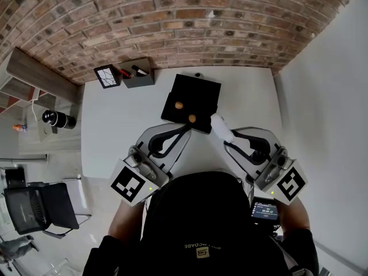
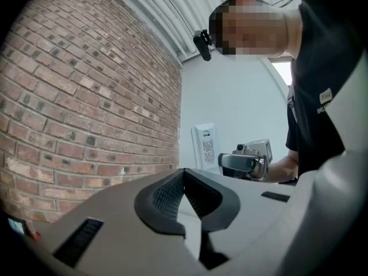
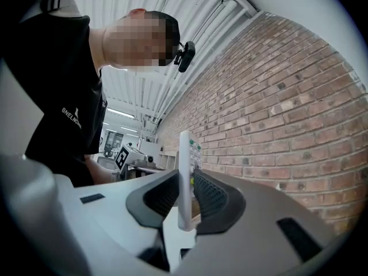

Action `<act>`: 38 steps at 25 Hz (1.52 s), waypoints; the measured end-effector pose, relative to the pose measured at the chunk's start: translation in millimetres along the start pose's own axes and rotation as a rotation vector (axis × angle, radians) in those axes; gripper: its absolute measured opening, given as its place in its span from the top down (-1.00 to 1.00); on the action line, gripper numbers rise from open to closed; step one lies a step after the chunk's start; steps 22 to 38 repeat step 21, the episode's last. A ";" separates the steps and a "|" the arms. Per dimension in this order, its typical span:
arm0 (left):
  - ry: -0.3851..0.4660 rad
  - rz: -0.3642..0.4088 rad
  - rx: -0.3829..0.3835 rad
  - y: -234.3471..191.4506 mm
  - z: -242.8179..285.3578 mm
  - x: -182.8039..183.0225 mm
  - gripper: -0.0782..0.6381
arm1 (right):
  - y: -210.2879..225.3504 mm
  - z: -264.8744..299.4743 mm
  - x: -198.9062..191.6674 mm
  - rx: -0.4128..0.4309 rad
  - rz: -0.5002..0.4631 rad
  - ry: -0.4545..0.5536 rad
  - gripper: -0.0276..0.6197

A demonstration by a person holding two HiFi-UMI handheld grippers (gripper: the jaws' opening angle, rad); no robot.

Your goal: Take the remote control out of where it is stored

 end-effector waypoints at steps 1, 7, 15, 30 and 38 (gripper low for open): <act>-0.002 -0.002 0.000 -0.2 -0.3 -0.5 0.76 | 1.3 0.3 0.1 -0.003 0.002 0.000 0.65; 0.006 -0.029 0.009 -4.1 -3.4 1.2 0.76 | 4.8 3.5 2.9 -0.001 0.014 0.008 0.65; 0.016 -0.021 0.028 -2.4 -5.3 0.3 0.76 | 6.0 1.7 -0.6 0.012 0.031 0.003 0.65; -0.009 -0.026 0.017 1.4 -3.5 -3.8 0.76 | 9.5 -0.6 -4.2 0.008 0.049 -0.003 0.65; -0.009 -0.026 0.017 1.4 -3.5 -3.8 0.76 | 9.5 -0.6 -4.2 0.008 0.049 -0.003 0.65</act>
Point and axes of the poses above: the fingertips, and each gripper's own axes: z forward along the fingers, y to its right, x out of its top, the point moved 3 cm from there along -z, backward along the fingers
